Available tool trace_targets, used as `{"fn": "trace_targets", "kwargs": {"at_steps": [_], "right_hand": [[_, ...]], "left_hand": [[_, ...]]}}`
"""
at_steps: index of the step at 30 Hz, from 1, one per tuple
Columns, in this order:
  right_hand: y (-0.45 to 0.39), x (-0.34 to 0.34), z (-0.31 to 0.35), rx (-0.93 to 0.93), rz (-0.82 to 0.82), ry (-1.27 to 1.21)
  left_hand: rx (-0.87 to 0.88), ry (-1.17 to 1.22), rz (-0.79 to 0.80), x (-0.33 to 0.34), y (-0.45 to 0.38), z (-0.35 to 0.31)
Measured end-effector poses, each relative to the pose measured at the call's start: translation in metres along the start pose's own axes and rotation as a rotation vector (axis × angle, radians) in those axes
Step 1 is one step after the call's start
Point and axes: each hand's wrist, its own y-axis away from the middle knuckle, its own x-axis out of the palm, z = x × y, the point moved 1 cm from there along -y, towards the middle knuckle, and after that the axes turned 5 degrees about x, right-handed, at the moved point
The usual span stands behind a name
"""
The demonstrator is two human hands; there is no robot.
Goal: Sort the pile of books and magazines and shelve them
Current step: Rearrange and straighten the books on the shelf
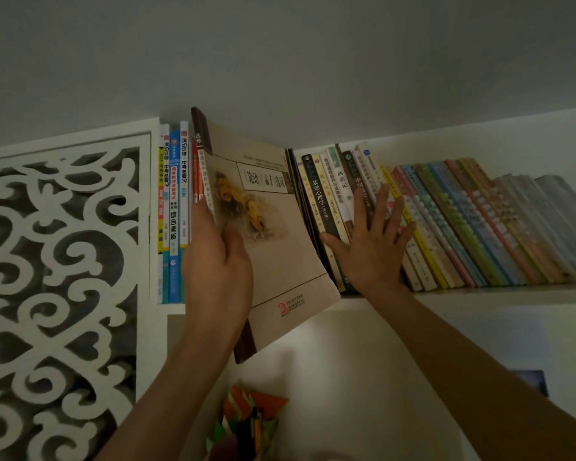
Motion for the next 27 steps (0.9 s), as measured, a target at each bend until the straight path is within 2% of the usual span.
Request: {"fn": "trace_targets", "kwargs": {"at_steps": [7,13,27], "right_hand": [[-0.006,-0.008,0.007,0.072,-0.025,-0.018],[-0.005,-0.005,0.005,0.058,-0.080,-0.011],[-0.009,-0.006,-0.004,0.074,-0.110,-0.050]], "left_hand": [[0.022,-0.077,-0.012,0.010,-0.004,0.006],[0.060,-0.134,-0.004,0.016,-0.004,0.001],[0.018,-0.247,-0.015,0.024,-0.004,-0.004]]}}
